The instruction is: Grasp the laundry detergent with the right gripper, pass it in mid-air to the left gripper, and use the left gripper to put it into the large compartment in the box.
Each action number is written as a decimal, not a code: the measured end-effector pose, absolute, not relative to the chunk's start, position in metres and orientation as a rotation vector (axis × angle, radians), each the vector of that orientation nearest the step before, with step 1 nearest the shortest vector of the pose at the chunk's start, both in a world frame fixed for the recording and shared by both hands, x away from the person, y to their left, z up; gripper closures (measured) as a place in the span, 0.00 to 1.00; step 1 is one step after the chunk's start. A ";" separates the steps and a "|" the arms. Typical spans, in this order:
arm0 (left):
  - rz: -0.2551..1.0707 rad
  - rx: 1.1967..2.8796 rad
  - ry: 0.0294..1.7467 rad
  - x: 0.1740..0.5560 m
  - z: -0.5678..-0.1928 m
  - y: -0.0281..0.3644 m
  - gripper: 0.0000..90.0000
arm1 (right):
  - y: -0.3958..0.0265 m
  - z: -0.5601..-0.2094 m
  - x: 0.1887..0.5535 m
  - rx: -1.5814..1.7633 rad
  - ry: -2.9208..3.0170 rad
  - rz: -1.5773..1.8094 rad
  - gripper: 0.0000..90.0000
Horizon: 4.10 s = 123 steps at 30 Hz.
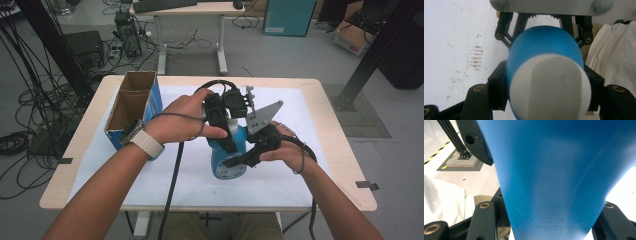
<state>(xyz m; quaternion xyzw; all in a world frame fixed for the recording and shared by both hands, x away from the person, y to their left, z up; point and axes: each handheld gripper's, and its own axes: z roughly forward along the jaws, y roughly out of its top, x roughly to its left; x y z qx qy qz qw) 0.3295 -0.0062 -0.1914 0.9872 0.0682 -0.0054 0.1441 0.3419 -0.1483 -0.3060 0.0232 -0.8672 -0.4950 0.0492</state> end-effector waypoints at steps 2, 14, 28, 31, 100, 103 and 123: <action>-0.016 2.848 0.196 0.330 -0.191 -0.006 0.42 | -0.148 -0.306 0.342 0.071 -2.644 -1.507 0.49; -0.018 2.844 0.210 0.330 -0.192 -0.007 0.42 | -0.148 -0.306 0.343 0.071 -2.647 -1.504 0.49; -0.024 2.845 0.213 0.331 -0.194 -0.006 0.42 | -0.147 -0.308 0.344 0.069 -2.644 -1.498 0.49; -0.026 2.857 0.198 0.332 -0.194 -0.006 0.42 | -0.147 -0.308 0.344 0.069 -2.647 -1.495 0.49; -0.019 2.851 0.213 0.331 -0.195 -0.004 0.42 | -0.145 -0.308 0.343 0.071 -2.659 -1.482 0.49; -0.022 2.850 0.213 0.331 -0.196 -0.004 0.42 | -0.145 -0.308 0.343 0.069 -2.659 -1.481 0.49; -0.023 2.858 0.206 0.331 -0.195 -0.004 0.42 | -0.145 -0.308 0.343 0.074 -2.660 -1.478 0.49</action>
